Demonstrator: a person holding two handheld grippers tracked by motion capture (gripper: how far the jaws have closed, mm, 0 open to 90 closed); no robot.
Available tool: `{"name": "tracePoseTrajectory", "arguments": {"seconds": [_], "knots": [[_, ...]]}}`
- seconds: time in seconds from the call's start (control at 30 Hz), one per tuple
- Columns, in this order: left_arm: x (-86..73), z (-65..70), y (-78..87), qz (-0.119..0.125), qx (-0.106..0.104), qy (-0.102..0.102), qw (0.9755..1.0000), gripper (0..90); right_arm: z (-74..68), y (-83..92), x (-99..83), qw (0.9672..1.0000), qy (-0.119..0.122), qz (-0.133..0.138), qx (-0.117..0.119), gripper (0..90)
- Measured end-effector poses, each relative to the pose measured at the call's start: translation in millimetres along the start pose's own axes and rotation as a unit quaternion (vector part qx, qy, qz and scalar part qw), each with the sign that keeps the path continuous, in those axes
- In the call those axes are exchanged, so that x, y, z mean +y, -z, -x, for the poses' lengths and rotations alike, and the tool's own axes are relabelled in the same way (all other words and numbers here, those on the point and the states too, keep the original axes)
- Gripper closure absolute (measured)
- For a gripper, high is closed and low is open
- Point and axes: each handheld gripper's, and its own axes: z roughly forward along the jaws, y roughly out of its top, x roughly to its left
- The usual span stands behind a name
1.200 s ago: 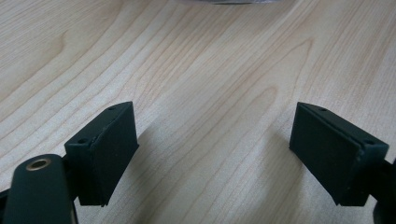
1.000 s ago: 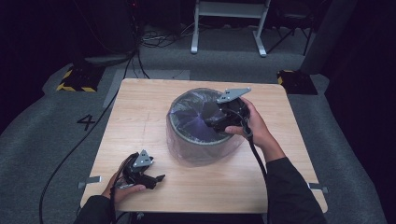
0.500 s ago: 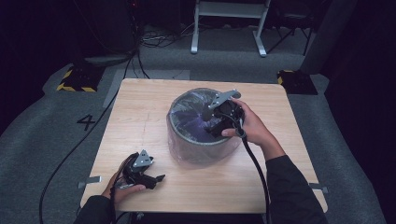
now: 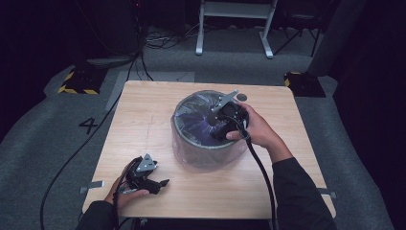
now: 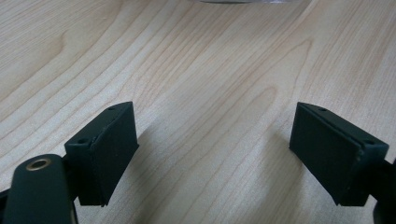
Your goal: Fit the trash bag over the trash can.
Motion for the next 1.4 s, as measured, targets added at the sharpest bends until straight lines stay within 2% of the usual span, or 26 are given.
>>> {"name": "tracePoseTrajectory", "arguments": {"seconds": [0.33, 0.43, 0.53, 0.73, 0.97, 1.4], "knots": [[0.0, 0.1, 0.0, 0.000, 0.000, 0.001, 1.0000, 14.7, 0.3, 5.4, -3.4, 0.9996, -0.014, 0.025, -0.001, 18.6], [0.0, 0.0, 0.0, 0.000, 0.000, 0.000, 1.0000, 14.7, 0.2, 8.7, -3.8, 0.9992, -0.016, 0.033, -0.015, 17.6], [0.0, 0.0, 0.0, 0.000, 0.000, 0.000, 1.0000, 14.7, 0.1, 10.4, -5.0, 0.9988, -0.022, 0.041, -0.014, 17.3], [0.0, 0.0, 0.1, -0.001, 0.000, 0.000, 1.0000, 14.7, 1.1, 16.0, -6.7, 0.9967, -0.033, 0.071, -0.017, 18.7], [0.0, 0.1, 0.1, -0.001, 0.001, 0.000, 1.0000, 14.7, 5.5, 24.6, -11.7, 0.9923, -0.057, 0.108, -0.021, 18.6], [0.0, 0.1, 0.1, -0.001, 0.001, 0.000, 1.0000, 14.7, 2.9, 43.0, -26.2, 0.9889, -0.041, 0.138, -0.036, 18.4]]}}
